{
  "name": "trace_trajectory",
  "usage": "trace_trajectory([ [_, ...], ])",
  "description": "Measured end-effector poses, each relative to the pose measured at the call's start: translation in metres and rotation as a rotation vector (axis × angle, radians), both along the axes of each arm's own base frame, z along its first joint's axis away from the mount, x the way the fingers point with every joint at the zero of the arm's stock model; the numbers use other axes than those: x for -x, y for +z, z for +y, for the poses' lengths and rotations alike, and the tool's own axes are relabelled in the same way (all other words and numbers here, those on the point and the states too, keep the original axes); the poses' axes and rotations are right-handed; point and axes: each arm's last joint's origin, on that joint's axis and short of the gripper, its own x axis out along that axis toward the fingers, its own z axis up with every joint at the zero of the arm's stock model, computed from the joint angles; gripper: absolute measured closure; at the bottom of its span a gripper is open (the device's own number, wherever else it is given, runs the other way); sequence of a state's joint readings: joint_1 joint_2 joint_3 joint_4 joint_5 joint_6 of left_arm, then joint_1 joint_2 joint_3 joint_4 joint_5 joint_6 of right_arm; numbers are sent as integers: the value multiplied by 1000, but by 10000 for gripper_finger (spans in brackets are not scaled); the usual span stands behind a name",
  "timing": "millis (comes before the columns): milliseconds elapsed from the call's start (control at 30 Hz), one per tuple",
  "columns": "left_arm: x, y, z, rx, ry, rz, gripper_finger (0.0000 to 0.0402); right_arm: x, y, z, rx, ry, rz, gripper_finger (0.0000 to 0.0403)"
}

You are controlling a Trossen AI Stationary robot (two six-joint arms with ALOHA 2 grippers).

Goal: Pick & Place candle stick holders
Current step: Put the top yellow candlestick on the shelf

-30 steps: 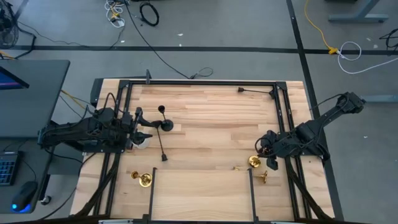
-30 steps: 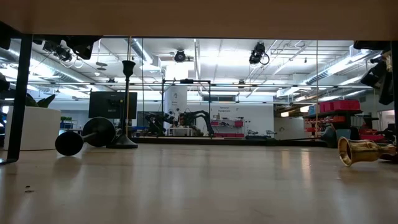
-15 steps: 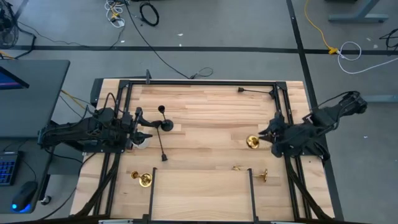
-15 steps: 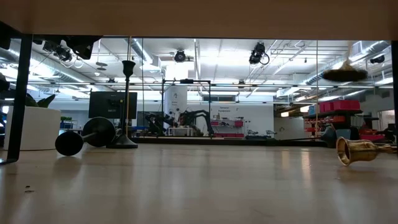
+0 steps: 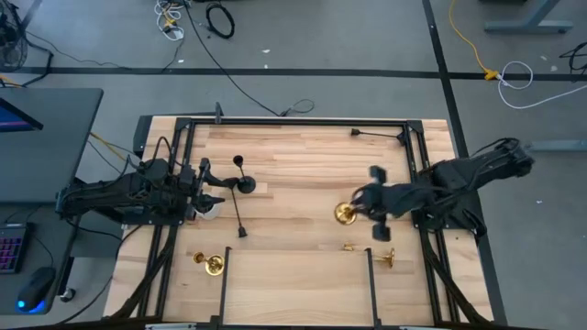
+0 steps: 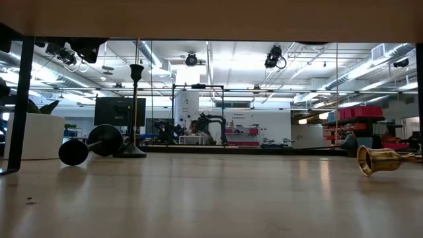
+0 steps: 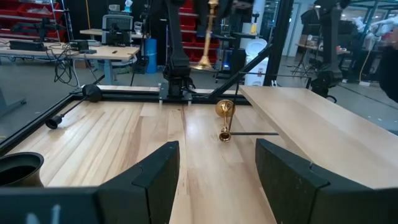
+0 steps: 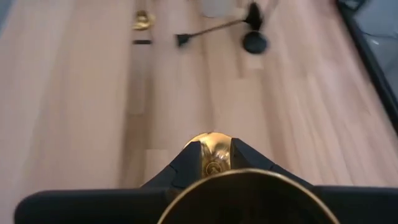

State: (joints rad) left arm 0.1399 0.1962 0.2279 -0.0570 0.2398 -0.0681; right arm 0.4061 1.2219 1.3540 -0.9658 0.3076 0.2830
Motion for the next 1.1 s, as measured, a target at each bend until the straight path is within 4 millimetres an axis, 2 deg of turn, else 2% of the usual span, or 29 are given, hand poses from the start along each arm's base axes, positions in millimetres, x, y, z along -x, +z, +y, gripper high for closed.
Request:
trace_trajectory([
  [300, 0, 0, 0, 0, 0, 0, 191, -53, 15, 33, -54, 135, 32, 331],
  [500, 0, 0, 0, 52, 1, 5, 191, -82, 11, 67, -110, 190, 63, 331],
  [633, 0, 0, 0, 44, 5, 4, 191, -95, 9, 98, -148, 251, 76, 331],
  [767, 0, 1, 2, -38, 72, -10, 191, -102, 13, 122, -189, 293, 69, 331],
  [933, 0, 3, 6, -86, 211, -26, 191, -110, 18, 142, -215, 308, 46, 331],
  [1100, 0, 3, 7, -81, 229, -29, 191, -124, 5, 154, -212, 293, 80, 331],
])
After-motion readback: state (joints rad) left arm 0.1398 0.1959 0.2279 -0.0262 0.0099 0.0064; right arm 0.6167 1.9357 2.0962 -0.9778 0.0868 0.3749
